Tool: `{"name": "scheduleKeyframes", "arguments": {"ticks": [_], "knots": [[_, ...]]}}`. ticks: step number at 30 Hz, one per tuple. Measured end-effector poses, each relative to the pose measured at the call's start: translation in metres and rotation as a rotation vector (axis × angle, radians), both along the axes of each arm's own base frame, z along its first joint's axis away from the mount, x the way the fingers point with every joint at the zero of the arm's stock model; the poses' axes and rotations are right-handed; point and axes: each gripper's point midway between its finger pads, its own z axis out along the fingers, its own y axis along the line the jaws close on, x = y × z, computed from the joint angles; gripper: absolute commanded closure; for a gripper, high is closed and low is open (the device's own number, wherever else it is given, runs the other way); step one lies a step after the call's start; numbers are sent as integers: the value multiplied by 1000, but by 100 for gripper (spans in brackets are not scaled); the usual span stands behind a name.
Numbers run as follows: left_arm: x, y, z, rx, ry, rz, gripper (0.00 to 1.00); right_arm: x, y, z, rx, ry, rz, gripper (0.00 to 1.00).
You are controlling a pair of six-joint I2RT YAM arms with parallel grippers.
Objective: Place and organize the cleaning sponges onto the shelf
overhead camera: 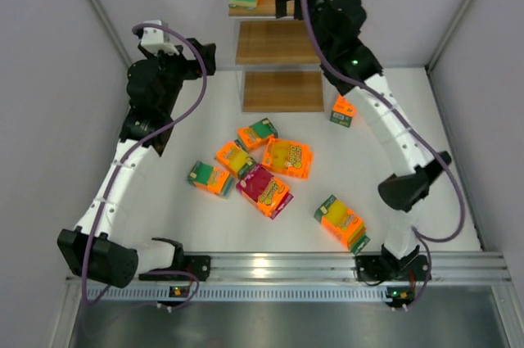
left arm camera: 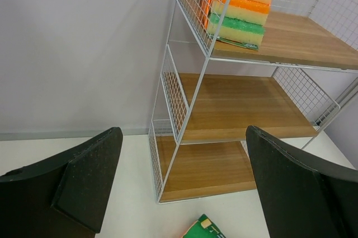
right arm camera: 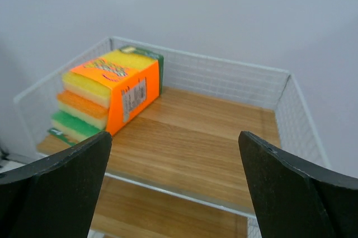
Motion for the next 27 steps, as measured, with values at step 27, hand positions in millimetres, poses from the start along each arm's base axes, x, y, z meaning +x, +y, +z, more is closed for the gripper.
{"name": "scheduleKeyframes", "arguments": {"ticks": [27], "knots": [[-154,-109,-228,-140,769,-453,2,-326,-123,-351,57,881,277,1]]}}
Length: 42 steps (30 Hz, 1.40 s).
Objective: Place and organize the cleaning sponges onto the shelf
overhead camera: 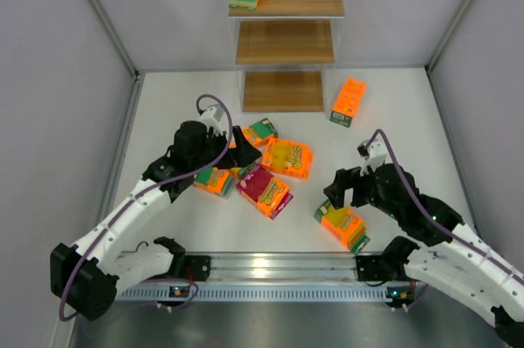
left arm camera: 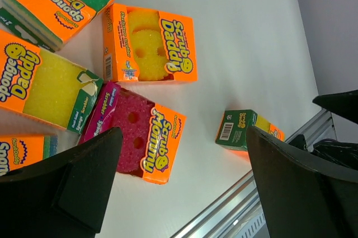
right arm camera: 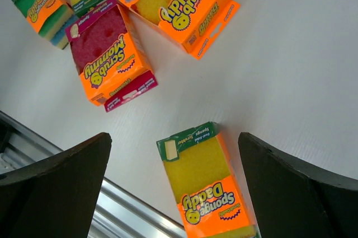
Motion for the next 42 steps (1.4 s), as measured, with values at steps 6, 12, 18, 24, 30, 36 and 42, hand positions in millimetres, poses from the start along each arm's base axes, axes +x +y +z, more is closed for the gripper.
{"name": "scheduleKeyframes", "arguments": {"ticks": [6,12,18,24,30,36,42], "knots": [[-1,3,-10,15,26,23,2,-9,7,-19,-32,94,4,1],[0,4,-10,19,22,25,2,-20,16,-65,-235,232,48,0],[-3,6,-18,40,28,21,2,-19,17,-68,-314,225,83,1],[-4,8,-20,59,16,8,2,-23,23,-82,-368,262,155,0],[-6,11,-18,75,-3,4,2,-26,24,-105,-452,326,193,1],[-8,15,-22,86,-4,17,2,-17,21,-109,-508,331,153,1],[-8,17,-24,94,-4,21,2,-5,14,-108,-536,308,56,3]]}}
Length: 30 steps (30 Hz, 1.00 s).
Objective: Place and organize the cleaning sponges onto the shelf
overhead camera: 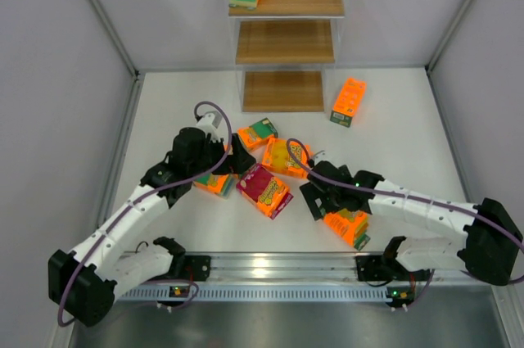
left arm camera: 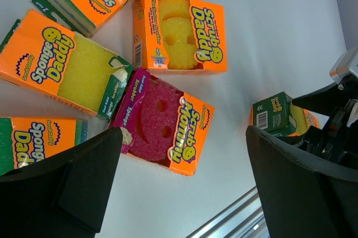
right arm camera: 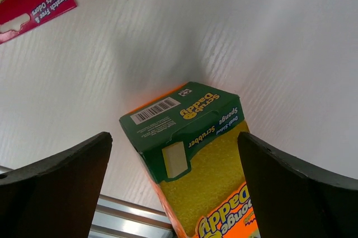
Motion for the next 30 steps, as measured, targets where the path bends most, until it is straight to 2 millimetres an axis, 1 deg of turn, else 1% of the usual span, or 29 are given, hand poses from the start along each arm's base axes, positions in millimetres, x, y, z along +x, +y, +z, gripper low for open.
{"name": "scheduleKeyframes", "arguments": {"ticks": [2,3,4,7,12,17,23,30], "knots": [[1,1,0,3,-2,3,2,2,-1,1,3,-10,-26,9],[1,1,0,6,-3,5,2,3,0,2,9,-13,-41,9],[1,1,0,6,-5,7,2,4,1,3,19,-18,-59,9],[1,2,0,8,-7,6,2,10,7,11,42,-29,-103,1],[-2,3,3,2,-23,5,2,18,21,30,96,-52,-106,1],[-6,5,5,-4,-36,4,2,17,19,42,132,-75,-90,1],[-8,7,3,-5,-35,4,2,13,9,36,99,-54,-124,1],[-9,7,2,-5,-34,4,2,4,-14,7,41,9,-171,1]]}}
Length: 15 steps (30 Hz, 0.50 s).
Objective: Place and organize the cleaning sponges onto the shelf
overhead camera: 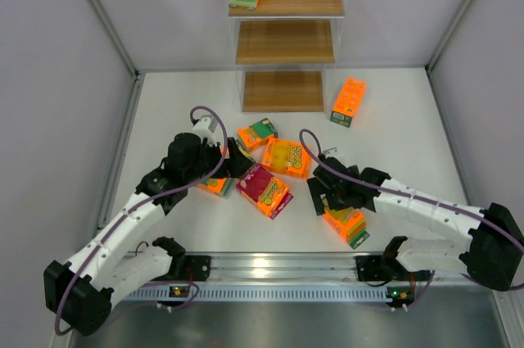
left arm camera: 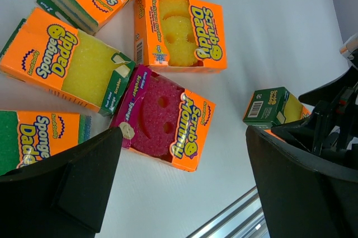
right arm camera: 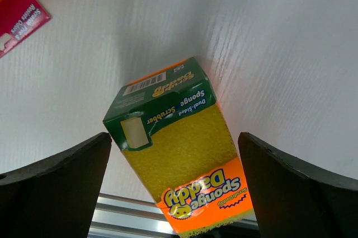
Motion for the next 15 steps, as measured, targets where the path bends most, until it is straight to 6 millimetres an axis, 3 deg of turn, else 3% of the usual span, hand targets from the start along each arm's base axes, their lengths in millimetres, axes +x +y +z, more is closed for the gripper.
{"name": "scheduleKeyframes", "arguments": {"ticks": [7,13,15], "knots": [[0,0,0,-5,4,3,2,-2,-1,-18,-37,55,1,3],[0,0,0,-8,9,6,2,-2,6,-26,-30,79,11,39],[0,0,-1,-6,11,6,2,1,6,-24,-22,73,-8,42]]}}
